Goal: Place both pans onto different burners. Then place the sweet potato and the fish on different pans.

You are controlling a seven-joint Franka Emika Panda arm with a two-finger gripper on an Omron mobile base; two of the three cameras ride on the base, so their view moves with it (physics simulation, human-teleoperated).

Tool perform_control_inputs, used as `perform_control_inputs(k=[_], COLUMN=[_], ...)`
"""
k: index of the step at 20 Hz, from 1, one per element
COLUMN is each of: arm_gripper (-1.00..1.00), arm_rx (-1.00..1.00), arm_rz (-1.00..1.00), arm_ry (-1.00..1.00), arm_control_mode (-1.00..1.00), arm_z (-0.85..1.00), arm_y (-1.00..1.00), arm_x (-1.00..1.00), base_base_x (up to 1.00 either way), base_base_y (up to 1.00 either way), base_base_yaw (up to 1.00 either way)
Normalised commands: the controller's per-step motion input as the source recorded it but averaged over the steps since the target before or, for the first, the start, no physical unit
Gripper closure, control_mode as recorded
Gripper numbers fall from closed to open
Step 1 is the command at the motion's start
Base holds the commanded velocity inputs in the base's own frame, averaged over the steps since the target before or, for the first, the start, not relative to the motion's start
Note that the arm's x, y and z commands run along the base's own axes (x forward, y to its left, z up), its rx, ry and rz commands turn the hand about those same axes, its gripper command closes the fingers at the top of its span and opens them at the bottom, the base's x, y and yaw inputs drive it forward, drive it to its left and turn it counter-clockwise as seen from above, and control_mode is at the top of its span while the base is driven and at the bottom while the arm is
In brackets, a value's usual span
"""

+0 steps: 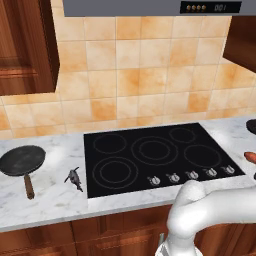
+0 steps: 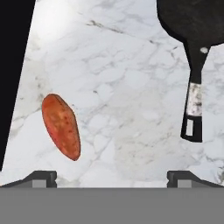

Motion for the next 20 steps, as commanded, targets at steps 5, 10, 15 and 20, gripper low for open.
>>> perform_control_inputs(k=[5,10,15,20], arm_gripper=[-1.0,-1.0,-1.0,-1.0], arm_rx=[0.0,0.0,0.0,0.0], arm_rz=[0.0,0.0,0.0,0.0], arm_ry=[0.01,0.0,0.0,0.0], arm_control_mode=[-1.0,-1.0,-1.0,-1.0], arm_z=[-0.18,-0.25,-0.25,-0.24], arm_y=[-0.25,-0.26,-0.29,-0.29], arm_x=[0.12,0.16,0.14,0.15], base_base_x=[0.0,0.0,0.0,0.0], base_base_y=[0.0,0.0,0.0,0.0], base_base_yaw=[0.0,0.0,0.0,0.0])
